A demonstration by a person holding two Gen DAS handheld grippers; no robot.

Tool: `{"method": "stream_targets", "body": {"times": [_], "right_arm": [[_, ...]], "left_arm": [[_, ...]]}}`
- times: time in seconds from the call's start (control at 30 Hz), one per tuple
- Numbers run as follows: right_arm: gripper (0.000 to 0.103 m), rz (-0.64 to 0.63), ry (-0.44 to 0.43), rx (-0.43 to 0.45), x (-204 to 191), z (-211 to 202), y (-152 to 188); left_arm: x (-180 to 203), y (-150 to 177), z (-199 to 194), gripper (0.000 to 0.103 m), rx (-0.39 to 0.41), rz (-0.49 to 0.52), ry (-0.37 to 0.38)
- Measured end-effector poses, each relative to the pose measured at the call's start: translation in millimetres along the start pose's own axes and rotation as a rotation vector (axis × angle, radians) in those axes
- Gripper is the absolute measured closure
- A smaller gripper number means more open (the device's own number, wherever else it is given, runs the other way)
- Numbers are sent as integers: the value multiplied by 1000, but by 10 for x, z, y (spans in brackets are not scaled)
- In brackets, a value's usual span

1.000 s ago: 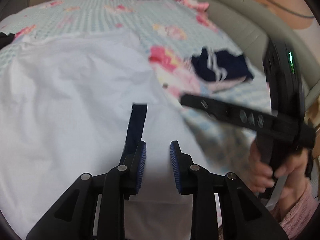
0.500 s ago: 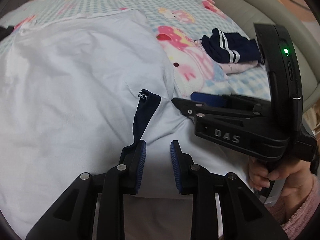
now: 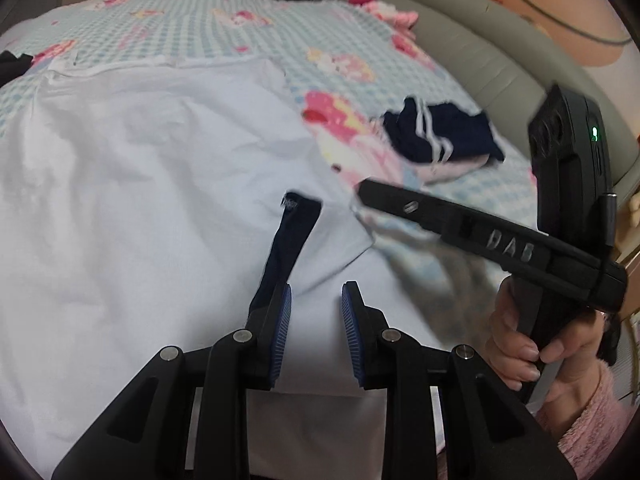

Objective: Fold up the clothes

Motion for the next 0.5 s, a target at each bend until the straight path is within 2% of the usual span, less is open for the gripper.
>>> {"method": "stream_targets", "body": {"times": [0.03,0.13,0.23,0.33,0.37,0.4,0.43,0.47,0.5], "right_arm": [[70,-17,0,-34,-55,103,36],[68,-70,144,-105,7,317,184],[68,-39,159,-100,117,272,168],[66,-60,224,-81,180,227,182],[67,-61,263,-76,222,212,181],[76,-65,327,-71,271,183,170],[76,-72,398,-67,337,163,155],[74,-59,385,-51,395,118,140],[73,-5,304,-44,435,55,123]], "left_arm": [[-13,13,19,75,-9,-1,-2],[-51,51,75,75,-38,-3,-9],[-90,89,131,75,-66,-5,-16],[-98,124,144,75,-89,35,-46],[-98,135,145,75,-96,52,-58],[-111,142,141,75,-99,56,-61],[-138,144,110,75,-91,37,-46],[-160,145,52,75,-76,10,-23],[-181,138,-24,74,-58,-9,-3]]}}
Point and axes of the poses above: each gripper's, at about its wrist camera, not at the fingertips, and z roughly the way its jaws point, x to its right, y to its underside, the point moved 5 cm from there along z, roughly the way its jaws point, and after that the axes turned 1 degree about y, right-handed, at the moved point
